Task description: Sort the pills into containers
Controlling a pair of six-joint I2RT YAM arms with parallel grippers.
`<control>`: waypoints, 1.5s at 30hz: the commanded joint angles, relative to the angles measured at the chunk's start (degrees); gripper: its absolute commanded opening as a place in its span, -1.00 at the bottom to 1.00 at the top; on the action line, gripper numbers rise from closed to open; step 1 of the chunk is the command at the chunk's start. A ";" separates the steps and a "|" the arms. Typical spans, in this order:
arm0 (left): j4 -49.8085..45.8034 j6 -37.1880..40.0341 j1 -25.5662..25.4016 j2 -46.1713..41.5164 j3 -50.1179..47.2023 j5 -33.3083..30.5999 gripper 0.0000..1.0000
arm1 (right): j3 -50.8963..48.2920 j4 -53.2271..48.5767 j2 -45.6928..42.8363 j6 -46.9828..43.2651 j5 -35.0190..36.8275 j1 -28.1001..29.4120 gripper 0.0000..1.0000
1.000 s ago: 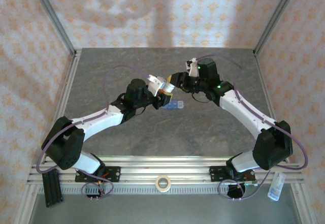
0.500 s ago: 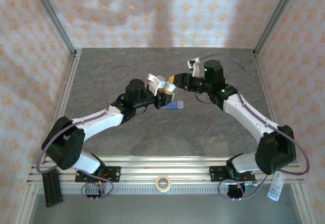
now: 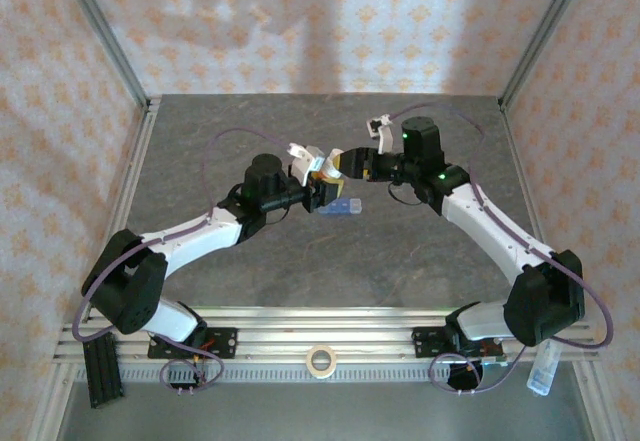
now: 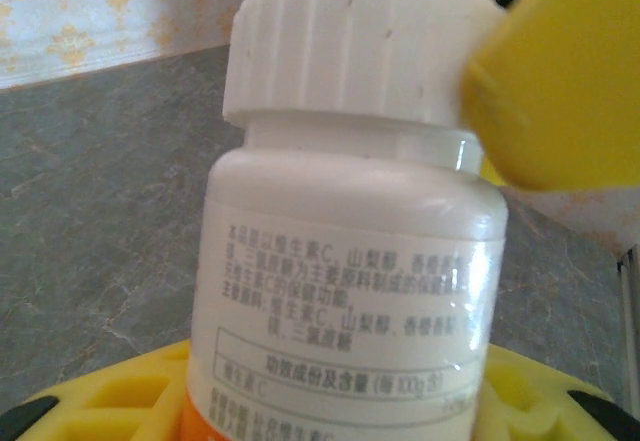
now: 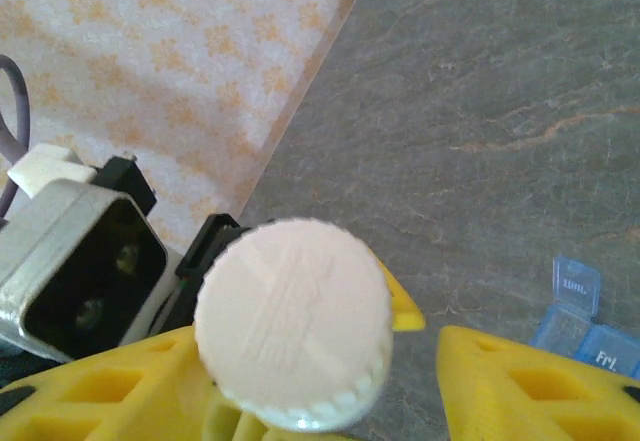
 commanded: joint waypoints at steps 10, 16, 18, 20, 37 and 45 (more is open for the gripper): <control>0.82 1.60 0.38 0.96 1.72 -1.66 -1.00 | -1.70 -1.71 -6.17 1.99 1.09 -0.20 0.65; -1.82 3.56 0.32 0.98 2.06 -2.24 -1.00 | -0.62 -2.90 -7.32 6.92 4.95 -0.25 0.64; -2.37 4.08 0.30 0.89 2.13 -2.25 -1.00 | -0.09 -3.50 -6.39 9.85 8.12 -0.27 0.62; -2.74 4.44 0.29 0.87 2.23 -2.34 -1.00 | 0.64 -4.22 -5.10 12.07 9.97 -0.21 0.60; -3.91 5.24 -0.18 1.40 2.31 -2.06 -1.00 | 2.24 -1.54 -1.78 15.68 9.86 1.37 0.49; -3.85 5.30 -0.27 1.88 2.86 -1.76 -1.00 | 3.22 -1.21 -0.13 15.60 9.50 2.35 0.39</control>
